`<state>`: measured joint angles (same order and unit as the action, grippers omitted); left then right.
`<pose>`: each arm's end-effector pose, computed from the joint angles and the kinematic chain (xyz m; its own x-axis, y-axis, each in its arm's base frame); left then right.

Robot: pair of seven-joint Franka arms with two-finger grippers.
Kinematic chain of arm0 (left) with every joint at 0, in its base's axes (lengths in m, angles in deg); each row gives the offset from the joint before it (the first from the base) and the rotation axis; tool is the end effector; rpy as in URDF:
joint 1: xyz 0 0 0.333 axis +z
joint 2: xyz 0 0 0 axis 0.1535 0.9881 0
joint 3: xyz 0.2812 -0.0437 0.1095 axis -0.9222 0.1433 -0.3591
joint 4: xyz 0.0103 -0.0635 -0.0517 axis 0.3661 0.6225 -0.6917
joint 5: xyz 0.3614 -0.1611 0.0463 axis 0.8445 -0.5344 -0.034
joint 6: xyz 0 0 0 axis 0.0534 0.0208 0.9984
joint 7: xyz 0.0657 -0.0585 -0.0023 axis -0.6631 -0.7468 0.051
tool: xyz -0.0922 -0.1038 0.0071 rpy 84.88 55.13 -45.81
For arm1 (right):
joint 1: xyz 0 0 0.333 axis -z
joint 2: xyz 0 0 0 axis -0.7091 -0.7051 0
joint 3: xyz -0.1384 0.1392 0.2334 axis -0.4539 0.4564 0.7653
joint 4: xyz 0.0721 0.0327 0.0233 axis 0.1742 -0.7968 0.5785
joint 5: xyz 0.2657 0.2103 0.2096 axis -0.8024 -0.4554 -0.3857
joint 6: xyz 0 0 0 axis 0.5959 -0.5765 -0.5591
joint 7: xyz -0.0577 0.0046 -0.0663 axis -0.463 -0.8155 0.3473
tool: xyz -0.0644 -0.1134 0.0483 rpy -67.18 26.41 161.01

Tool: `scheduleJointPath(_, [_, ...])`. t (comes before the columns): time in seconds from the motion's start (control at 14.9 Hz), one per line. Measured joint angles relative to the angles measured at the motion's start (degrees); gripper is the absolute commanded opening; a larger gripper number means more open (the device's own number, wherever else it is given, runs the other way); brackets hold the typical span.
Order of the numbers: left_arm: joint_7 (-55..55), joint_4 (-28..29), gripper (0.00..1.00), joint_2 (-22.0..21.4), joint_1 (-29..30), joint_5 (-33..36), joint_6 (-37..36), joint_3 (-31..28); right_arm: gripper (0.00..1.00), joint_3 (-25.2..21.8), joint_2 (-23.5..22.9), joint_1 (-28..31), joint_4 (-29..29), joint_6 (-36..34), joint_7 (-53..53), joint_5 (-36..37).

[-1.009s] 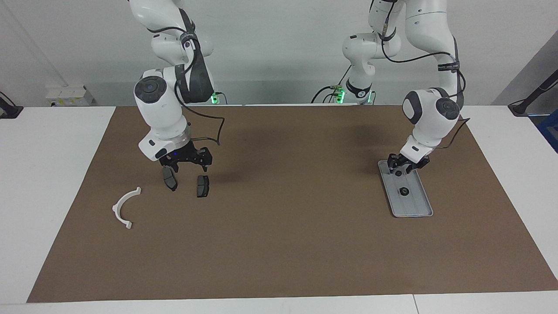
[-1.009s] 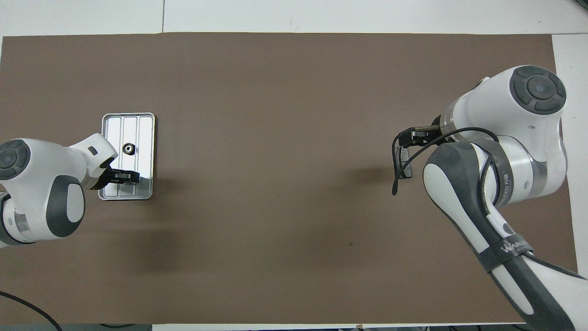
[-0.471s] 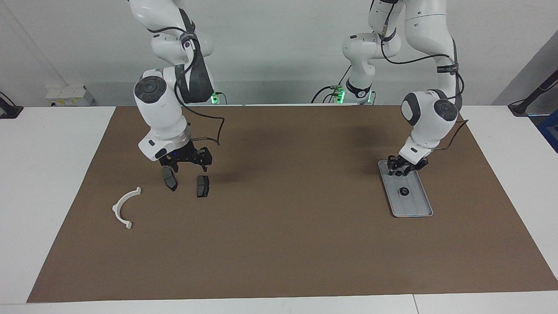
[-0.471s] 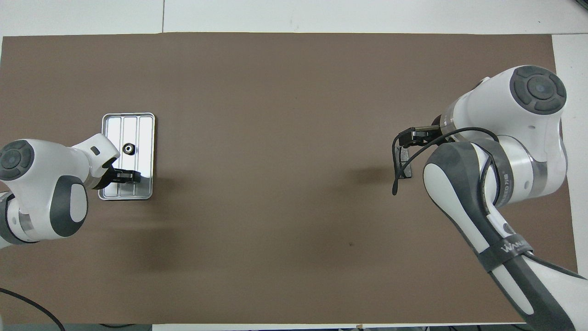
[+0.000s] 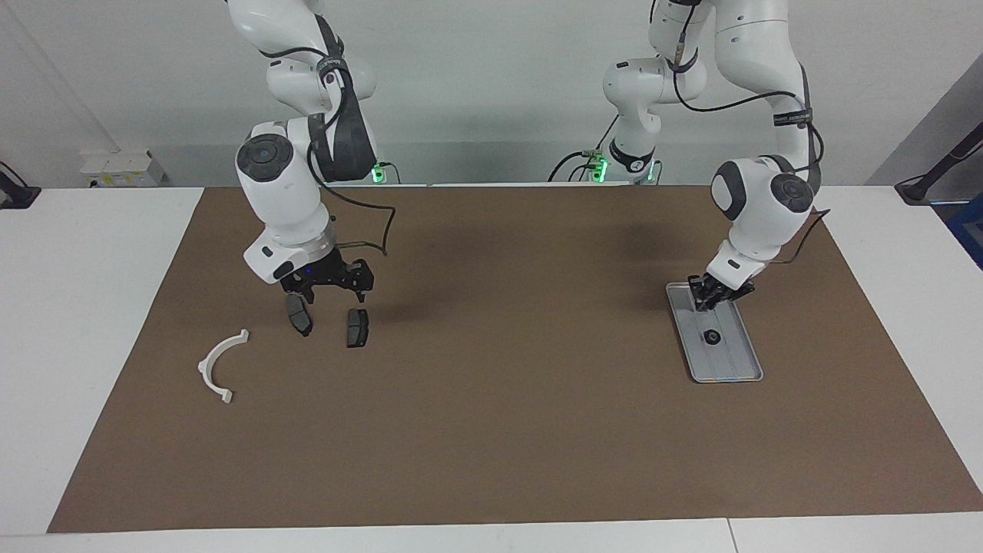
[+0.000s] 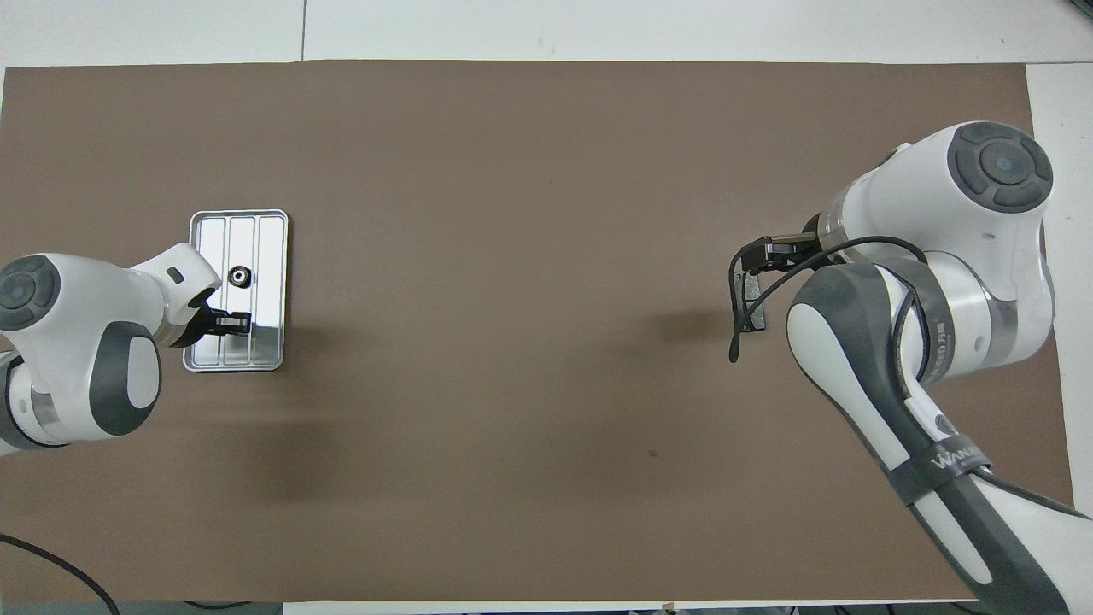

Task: Place bearing gear from tray to pile
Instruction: 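Carry the bearing to the table center and release it with the left gripper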

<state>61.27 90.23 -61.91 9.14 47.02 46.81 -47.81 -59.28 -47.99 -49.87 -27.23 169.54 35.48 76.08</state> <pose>0.5538 0.0010 0.2970 0.9936 -0.1067 -0.0376 -0.1056 -0.9940 0.0296 0.5880 0.0968 0.3801 0.9998 -0.0180 -0.0038 -0.0181 -0.9998 -0.0117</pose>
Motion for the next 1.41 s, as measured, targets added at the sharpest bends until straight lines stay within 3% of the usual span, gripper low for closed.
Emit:
scheduleJointPath(0.13, [-7.3,-11.4,0.00,0.1,-2.5,-0.1,-12.1,0.3,1.00,0.0,0.0,0.0,0.0,0.0,0.0,0.0])
scheduleJointPath(0.34, [-25.5,-20.5,0.00,1.9,-13.6,0.0,-17.1,0.7,1.00,-0.1,0.0,0.0,0.0,0.0,0.0,0.0])
scheduleJointPath(0.54, [-40.9,-21.9,0.00,5.0,-26.2,0.4,-15.8,1.0,1.00,-0.1,0.0,0.1,0.0,0.0,0.0,0.0])
scheduleJointPath(0.74, [-51.5,-23.2,0.00,10.6,-33.8,3.0,-12.2,1.0,1.00,-0.1,0.0,0.1,0.0,0.0,0.0,0.0])
scheduleJointPath(1.01, [-54.2,-24.4,0.00,17.6,-35.0,3.8,-4.1,0.2,1.00,-0.1,0.0,0.1,0.0,0.0,0.0,0.0])
scheduleJointPath(1.14, [-54.2,-23.2,0.00,18.8,-34.5,3.8,0.5,-0.2,1.00,-0.1,0.0,0.1,0.0,0.0,0.0,0.0])
scheduleJointPath(1.41, [-54.2,-21.5,0.00,19.0,-34.3,3.8,2.7,-0.2,1.00,-0.1,0.0,0.1,0.0,0.0,0.0,0.0])
